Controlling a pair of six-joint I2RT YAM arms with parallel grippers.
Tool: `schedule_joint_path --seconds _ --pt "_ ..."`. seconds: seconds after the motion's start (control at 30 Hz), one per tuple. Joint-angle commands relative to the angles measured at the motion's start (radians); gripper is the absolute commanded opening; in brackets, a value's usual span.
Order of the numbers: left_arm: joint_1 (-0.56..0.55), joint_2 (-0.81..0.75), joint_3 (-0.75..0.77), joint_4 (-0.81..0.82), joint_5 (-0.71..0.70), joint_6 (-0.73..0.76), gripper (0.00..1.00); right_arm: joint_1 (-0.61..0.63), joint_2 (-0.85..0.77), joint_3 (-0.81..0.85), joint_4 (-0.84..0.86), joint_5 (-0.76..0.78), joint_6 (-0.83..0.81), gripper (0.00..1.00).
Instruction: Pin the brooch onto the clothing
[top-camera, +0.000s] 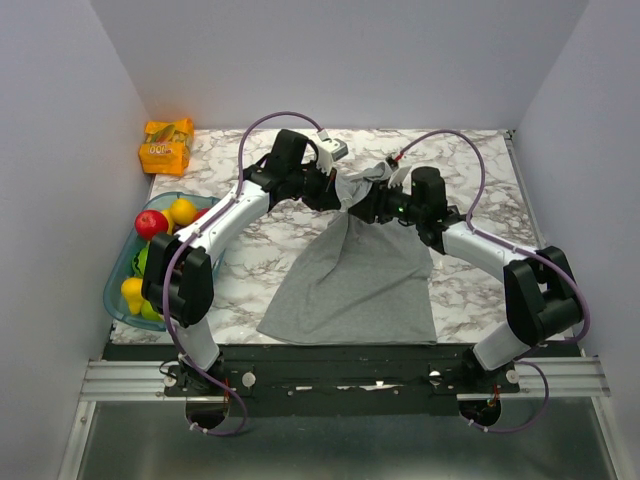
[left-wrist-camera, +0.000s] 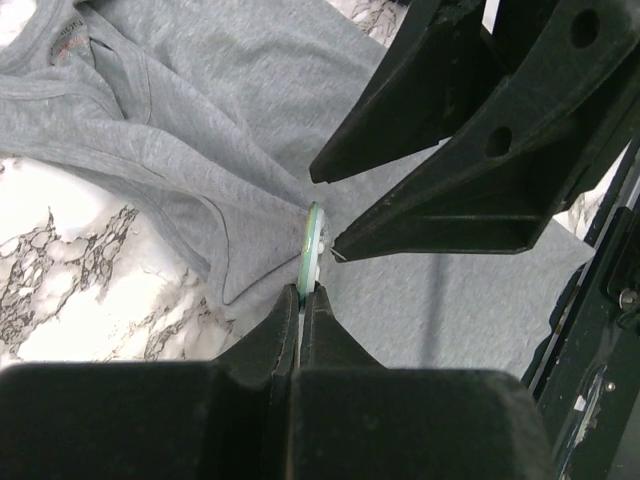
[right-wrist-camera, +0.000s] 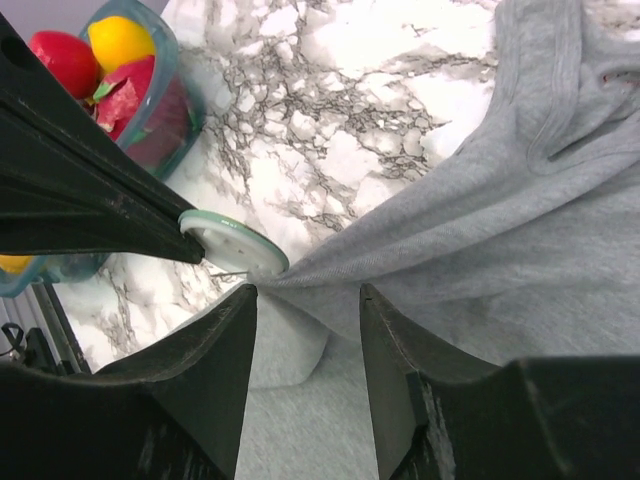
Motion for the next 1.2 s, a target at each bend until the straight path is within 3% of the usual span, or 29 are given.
schedule_joint_path --seconds 0.0,0.83,1.17 --pt "0.004 0.008 0.031 -0.007 0.048 0.01 0.0 -0.008 0.028 0.038 0.032 -0.035 -0.03 0.51" --pt "0.002 0.024 0.036 -0.011 0.071 0.005 0.0 -0.008 0.042 0.055 0.086 -0.11 -0.005 0.45" --pt "-0.001 0.024 0.036 -0.012 0.098 0.01 0.0 -0.008 0.06 0.067 0.084 -0.124 -0.004 0.36"
